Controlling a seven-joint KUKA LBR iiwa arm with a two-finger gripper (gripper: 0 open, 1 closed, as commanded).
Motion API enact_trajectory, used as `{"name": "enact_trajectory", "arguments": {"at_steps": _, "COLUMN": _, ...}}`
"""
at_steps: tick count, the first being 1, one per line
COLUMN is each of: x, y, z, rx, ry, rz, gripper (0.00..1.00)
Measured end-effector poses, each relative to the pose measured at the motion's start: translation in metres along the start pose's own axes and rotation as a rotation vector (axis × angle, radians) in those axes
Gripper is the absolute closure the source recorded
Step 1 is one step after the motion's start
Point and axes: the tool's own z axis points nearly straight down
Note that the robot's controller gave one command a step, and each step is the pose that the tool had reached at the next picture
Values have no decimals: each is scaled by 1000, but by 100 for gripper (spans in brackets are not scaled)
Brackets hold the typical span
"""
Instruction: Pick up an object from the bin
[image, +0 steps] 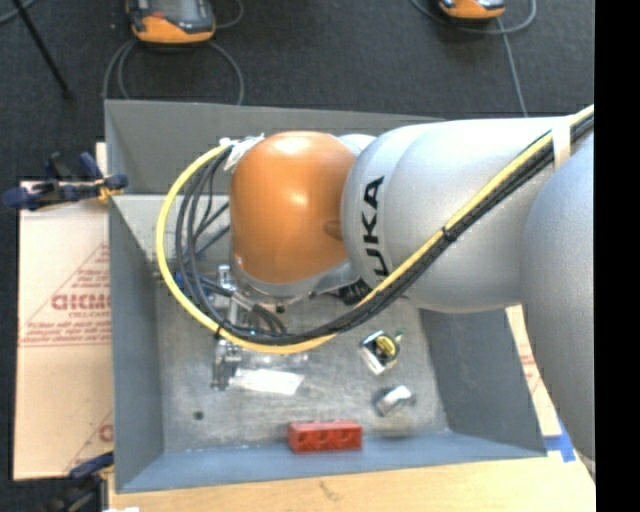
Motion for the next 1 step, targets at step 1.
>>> {"name": "enact_trajectory", "arguments": {"at_steps": 1, "x": -50, "y": -58, "z": 129, "rx": 4, "ry": 3, "rz": -130, "gripper": 0}}
